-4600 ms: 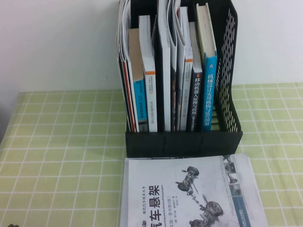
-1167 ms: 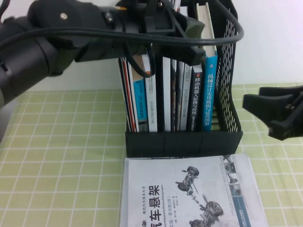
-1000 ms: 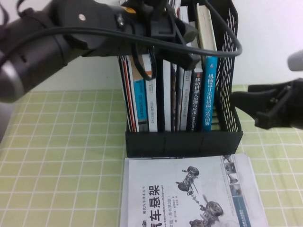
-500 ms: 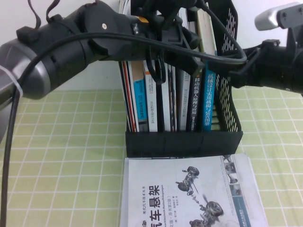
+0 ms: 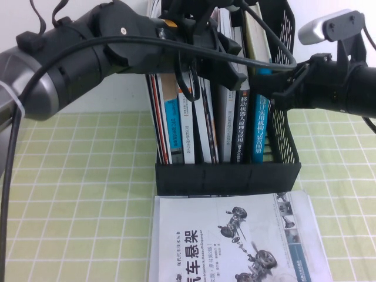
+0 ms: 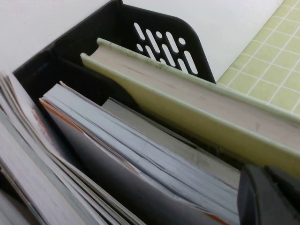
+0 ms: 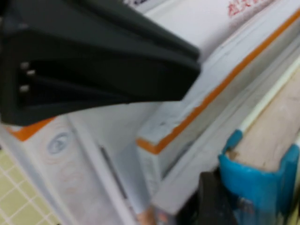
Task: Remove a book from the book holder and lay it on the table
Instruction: Pick up the right side book from the book shelf
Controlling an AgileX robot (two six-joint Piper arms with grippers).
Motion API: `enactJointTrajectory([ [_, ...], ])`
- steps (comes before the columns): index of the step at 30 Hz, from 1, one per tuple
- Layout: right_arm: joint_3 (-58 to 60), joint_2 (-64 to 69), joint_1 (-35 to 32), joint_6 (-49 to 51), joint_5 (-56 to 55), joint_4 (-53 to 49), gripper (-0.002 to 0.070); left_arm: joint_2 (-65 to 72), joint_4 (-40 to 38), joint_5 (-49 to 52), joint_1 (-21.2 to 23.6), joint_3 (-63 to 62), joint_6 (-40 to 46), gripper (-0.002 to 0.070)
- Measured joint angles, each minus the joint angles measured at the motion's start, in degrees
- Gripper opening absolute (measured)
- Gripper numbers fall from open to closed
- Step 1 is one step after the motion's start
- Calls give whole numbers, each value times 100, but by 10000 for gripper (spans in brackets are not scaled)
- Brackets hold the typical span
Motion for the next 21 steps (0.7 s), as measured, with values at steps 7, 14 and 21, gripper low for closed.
enactJointTrajectory([
  [7, -58, 83, 12, -15, -769, 26, 358, 0, -11, 9, 15, 0, -14, -3],
  [14, -138, 343, 5, -277, -668, 109, 365, 0, -11, 9, 20, 0, -24, -3],
  [21, -701, 980, 5, -395, -302, 241, 379, 9, -11, 22, 42, -3, -116, -3],
])
